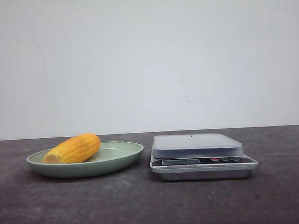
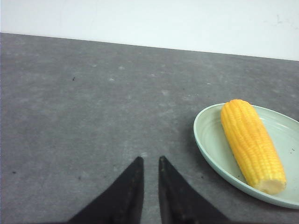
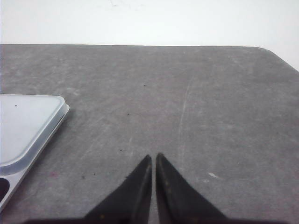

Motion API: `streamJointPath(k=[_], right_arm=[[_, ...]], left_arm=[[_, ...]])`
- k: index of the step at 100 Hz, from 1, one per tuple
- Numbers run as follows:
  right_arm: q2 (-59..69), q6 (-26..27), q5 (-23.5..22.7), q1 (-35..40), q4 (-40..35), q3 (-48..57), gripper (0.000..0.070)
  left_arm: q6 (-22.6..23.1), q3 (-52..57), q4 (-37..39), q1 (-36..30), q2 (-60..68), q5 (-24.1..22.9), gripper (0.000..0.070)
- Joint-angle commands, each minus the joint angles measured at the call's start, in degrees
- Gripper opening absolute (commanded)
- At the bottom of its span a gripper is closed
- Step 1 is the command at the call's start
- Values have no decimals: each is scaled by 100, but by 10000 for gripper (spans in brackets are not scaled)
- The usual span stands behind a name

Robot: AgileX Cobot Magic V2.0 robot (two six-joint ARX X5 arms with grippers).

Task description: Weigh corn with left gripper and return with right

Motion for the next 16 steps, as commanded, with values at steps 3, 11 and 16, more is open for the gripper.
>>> streamJointPath(k=[3, 11, 16], right_arm=[[-13, -61, 15, 11, 68, -24, 11], [-13, -61, 15, 11, 68, -24, 11], [-13, -61, 15, 11, 68, -24, 11]], left_arm=[[28, -98, -33, 4, -2, 15, 22], [28, -98, -33, 4, -2, 15, 21], [28, -98, -33, 0, -2, 15, 21]])
